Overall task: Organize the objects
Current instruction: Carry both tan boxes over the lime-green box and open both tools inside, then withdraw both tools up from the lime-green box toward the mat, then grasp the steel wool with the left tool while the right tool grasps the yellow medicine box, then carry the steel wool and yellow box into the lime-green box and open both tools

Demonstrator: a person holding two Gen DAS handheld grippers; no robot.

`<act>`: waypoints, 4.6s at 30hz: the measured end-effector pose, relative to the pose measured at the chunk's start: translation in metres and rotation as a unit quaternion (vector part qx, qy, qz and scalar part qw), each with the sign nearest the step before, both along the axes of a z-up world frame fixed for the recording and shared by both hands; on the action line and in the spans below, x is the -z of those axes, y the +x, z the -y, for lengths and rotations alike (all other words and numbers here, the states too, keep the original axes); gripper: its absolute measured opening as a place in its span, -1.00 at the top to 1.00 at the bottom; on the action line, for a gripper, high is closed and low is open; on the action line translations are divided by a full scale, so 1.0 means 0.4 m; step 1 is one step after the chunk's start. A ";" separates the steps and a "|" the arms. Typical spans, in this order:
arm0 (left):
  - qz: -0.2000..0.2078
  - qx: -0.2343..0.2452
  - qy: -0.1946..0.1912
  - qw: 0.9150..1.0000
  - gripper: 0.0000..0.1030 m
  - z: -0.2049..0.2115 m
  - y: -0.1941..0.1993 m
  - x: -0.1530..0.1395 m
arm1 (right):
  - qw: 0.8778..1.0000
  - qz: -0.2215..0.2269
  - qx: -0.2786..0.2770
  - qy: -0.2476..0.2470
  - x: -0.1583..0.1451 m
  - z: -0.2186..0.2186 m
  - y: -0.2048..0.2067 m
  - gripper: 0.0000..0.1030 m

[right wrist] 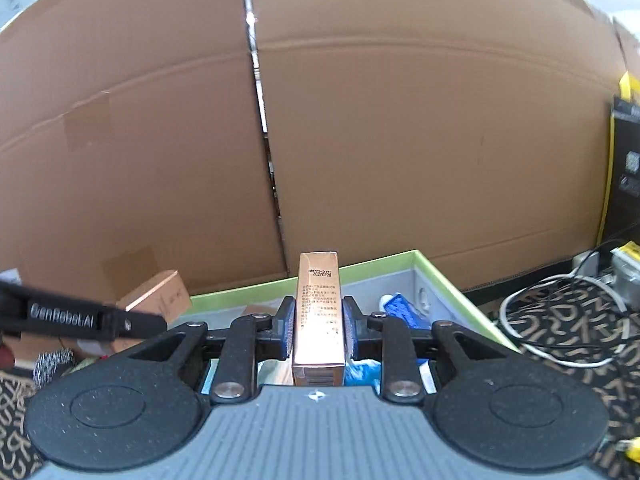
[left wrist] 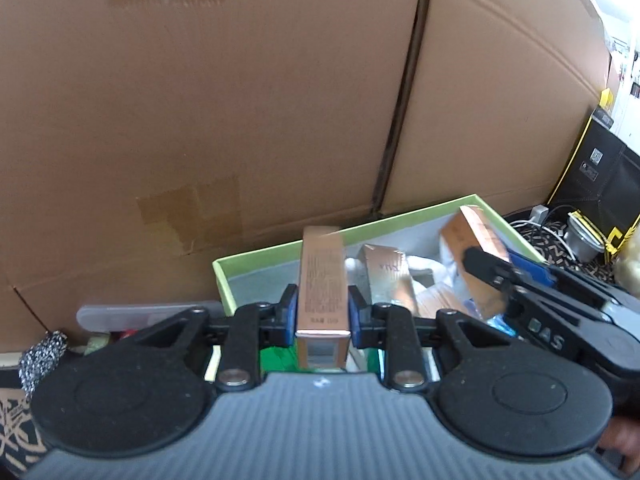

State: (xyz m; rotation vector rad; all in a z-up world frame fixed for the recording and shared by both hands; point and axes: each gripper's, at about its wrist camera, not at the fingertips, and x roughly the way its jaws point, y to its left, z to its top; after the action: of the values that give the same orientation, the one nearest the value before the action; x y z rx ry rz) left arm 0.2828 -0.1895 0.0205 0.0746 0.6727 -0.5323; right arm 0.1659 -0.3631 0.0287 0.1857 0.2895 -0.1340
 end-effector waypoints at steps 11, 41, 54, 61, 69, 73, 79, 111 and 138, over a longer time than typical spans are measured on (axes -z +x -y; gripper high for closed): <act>0.044 -0.029 -0.030 0.998 -1.00 -0.072 -0.075 0.033 | 0.998 0.008 -0.011 -0.057 0.063 -0.012 -0.017 -0.50; 0.011 -0.077 -0.019 0.997 -1.00 -0.389 -0.395 0.094 | 0.990 -0.009 -0.134 0.029 0.117 -0.200 -0.349 -1.00; -0.027 -0.150 -0.027 0.988 -1.00 -0.548 -0.350 0.124 | 0.977 -0.067 -0.203 0.008 0.139 -0.395 -0.293 -1.00; -0.034 -0.165 -0.023 0.985 -1.00 -0.593 -0.275 0.118 | 0.979 -0.093 -0.182 -0.020 0.134 -0.507 -0.231 -1.00; -0.020 -0.181 -0.038 0.983 -1.00 -0.614 -0.132 0.114 | 0.985 -0.101 -0.135 -0.043 0.133 -0.584 -0.095 -0.76; 0.002 -0.175 -0.025 0.984 -1.00 -0.598 -0.055 0.126 | 0.989 -0.117 -0.083 -0.033 0.146 -0.598 -0.025 -0.69; -0.021 -0.165 -0.042 0.985 -0.78 -0.587 0.050 0.165 | 0.990 -0.138 -0.013 -0.034 0.178 -0.613 0.044 -0.69; -0.107 -0.135 -0.054 0.984 0.53 -0.548 0.012 0.208 | 0.988 -0.151 -0.035 0.001 0.174 -0.559 -0.052 -0.38; -0.092 0.011 0.043 0.995 0.04 -0.434 -0.388 0.173 | 0.968 -0.150 -0.192 -0.058 0.160 -0.440 -0.354 -0.60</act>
State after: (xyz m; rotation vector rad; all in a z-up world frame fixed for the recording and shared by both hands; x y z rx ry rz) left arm 0.1274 -0.0158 -0.0486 0.1144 0.8752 -0.5353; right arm 0.0243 -0.1870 -0.0354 -0.0104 0.6123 0.2087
